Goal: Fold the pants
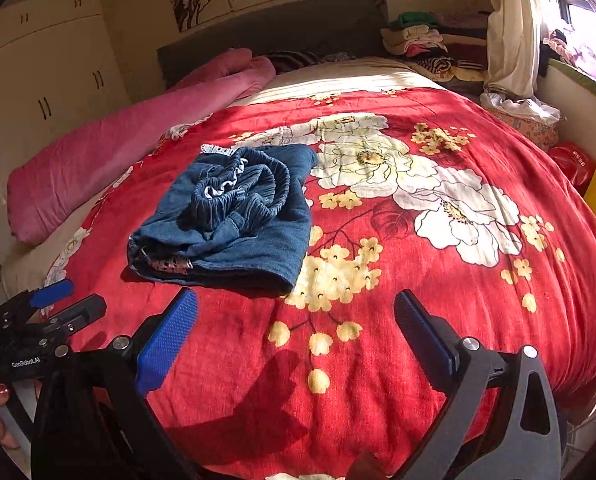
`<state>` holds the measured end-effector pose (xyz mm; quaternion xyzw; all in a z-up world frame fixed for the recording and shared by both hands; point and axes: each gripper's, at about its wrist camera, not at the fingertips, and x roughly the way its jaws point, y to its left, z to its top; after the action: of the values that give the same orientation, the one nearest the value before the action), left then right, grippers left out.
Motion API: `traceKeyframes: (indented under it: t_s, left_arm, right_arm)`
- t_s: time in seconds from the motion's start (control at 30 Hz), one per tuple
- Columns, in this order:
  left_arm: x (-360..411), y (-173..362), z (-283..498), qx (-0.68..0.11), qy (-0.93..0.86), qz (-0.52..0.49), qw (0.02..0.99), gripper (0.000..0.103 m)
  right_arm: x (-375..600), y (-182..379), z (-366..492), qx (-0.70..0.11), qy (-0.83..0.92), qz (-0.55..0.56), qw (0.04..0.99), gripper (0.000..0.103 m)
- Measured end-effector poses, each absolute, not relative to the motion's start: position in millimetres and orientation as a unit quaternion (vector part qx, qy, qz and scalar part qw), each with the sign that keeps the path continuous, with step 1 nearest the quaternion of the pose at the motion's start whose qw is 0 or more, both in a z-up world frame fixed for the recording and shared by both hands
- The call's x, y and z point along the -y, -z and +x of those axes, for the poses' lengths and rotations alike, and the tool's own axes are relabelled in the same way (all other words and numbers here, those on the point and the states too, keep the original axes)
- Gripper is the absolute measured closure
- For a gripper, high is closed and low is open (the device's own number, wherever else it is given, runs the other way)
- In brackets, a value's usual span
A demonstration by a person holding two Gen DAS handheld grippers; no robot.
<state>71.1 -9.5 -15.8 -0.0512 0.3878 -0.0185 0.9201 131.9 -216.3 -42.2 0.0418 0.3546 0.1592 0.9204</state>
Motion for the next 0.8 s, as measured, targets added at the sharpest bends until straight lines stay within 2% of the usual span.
traceKeyframes:
  t_s: [0.8]
  left_arm:
    - [10.7,38.1,57.1,-0.402,0.014,-0.052,0.914,0.010]
  right_arm:
    - [217.3,55.5,113.5,-0.357,-0.155,0.042,0.920,0.005]
